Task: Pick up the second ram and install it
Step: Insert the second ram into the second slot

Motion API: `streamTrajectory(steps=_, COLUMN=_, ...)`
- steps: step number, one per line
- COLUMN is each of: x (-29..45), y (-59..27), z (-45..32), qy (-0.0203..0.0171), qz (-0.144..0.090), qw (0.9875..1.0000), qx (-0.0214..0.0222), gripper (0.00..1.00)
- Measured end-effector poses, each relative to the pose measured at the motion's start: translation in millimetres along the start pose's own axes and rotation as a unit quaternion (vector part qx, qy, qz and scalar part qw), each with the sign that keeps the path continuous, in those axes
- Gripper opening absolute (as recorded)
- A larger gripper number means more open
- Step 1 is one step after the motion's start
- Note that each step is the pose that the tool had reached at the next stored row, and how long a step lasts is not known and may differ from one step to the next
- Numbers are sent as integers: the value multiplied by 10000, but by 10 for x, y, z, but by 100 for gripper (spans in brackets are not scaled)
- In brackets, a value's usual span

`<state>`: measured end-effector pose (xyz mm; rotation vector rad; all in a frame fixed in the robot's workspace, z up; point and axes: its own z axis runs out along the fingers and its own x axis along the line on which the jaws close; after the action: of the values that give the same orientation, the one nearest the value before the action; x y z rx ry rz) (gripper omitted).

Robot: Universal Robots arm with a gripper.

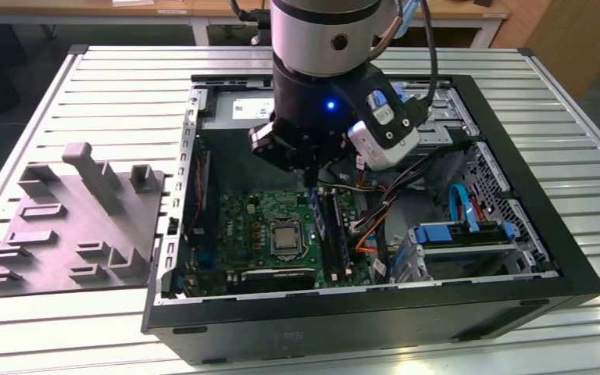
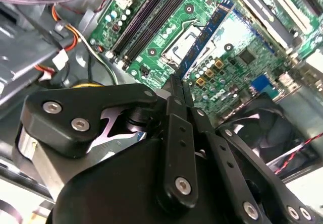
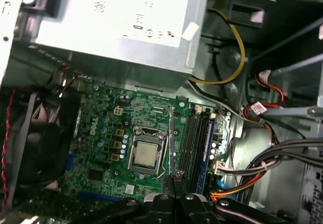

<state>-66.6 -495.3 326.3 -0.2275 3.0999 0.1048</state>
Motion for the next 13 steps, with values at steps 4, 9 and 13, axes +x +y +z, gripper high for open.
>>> streamTrajectory(steps=4, x=0, y=-1, z=6, qy=-21, qz=333, qw=9994, qx=12, gripper=11)
streamTrajectory(steps=9, x=0, y=0, z=7, qy=-23, qz=352, qw=9994, qx=13, gripper=11)
streamTrajectory(steps=13, x=0, y=-1, z=9, qy=-36, qz=562, qw=9984, qx=20, gripper=11)
